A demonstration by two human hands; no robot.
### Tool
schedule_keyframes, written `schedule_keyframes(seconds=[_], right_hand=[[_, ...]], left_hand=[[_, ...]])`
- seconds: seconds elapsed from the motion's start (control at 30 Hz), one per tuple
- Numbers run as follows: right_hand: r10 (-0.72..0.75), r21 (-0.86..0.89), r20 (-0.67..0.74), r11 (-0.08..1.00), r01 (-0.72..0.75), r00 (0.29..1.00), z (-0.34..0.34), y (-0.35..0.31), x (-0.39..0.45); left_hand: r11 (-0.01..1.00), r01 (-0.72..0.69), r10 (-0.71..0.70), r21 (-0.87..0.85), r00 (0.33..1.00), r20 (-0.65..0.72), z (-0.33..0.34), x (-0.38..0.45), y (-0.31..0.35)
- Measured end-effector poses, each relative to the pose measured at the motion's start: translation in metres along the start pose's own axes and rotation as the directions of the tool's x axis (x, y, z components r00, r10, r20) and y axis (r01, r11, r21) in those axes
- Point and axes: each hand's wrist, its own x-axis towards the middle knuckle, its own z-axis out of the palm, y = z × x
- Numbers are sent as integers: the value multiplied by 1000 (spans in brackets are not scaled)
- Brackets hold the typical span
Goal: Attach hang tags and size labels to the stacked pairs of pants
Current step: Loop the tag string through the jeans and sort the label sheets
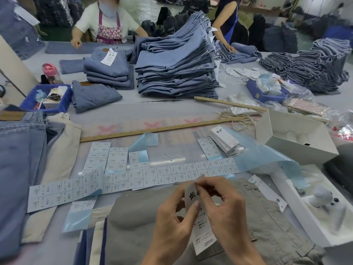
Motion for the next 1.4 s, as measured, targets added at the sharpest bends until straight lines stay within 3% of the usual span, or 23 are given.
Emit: schedule_keyframes(seconds=[0.13,0.3,0.37,0.57,0.67,0.73,0.77,0.8,0.83,0.87,0.9,1.0,1.1,1.2,1.4], right_hand=[[-34,5,-25,999,34,999,1,-1,0],[-53,42,6,998,52,999,7,1,-5],[-88,52,28,995,86,996,9,0,-6],[-97,17,115,995,96,989,7,-4,-4],[-117,23,136,993,115,984,3,-5,-4],[-119,22,130,993,118,984,2,-5,-6],[-124,1,114,992,124,986,2,-4,-7],[-127,-18,88,991,129,988,1,-4,-7],[-123,-17,54,992,124,991,0,-4,-8],[-112,11,18,994,112,994,-2,-4,-8],[-98,52,-20,994,99,995,-5,-4,-8],[-71,159,-118,983,89,990,-17,-9,-6],[-82,197,-121,975,105,989,-31,-23,3],[-110,117,-86,986,120,990,-49,-33,16],[64,277,-182,961,-11,981,-105,-27,21]], left_hand=[[998,29,-31,-60,999,-34,-2,-2,3],[897,204,-240,-391,970,-44,-16,5,0],[874,221,-265,-433,963,-42,-21,6,-3],[959,142,-181,-247,973,-145,-28,4,-3],[990,73,-89,-122,987,-133,-27,4,2],[999,-2,7,45,993,-121,-25,4,9],[975,-65,93,214,988,-124,-27,5,13],[885,-150,215,440,971,-101,-31,7,20],[724,-231,339,650,940,-44,-36,10,30],[560,-292,438,775,899,22,-40,12,41],[462,-329,503,824,862,62,-44,15,55],[395,-444,585,805,796,152,-40,26,95],[461,-539,531,705,804,268,-20,36,117],[502,-584,495,638,799,342,3,46,125],[530,-685,548,500,726,414,54,68,112]])
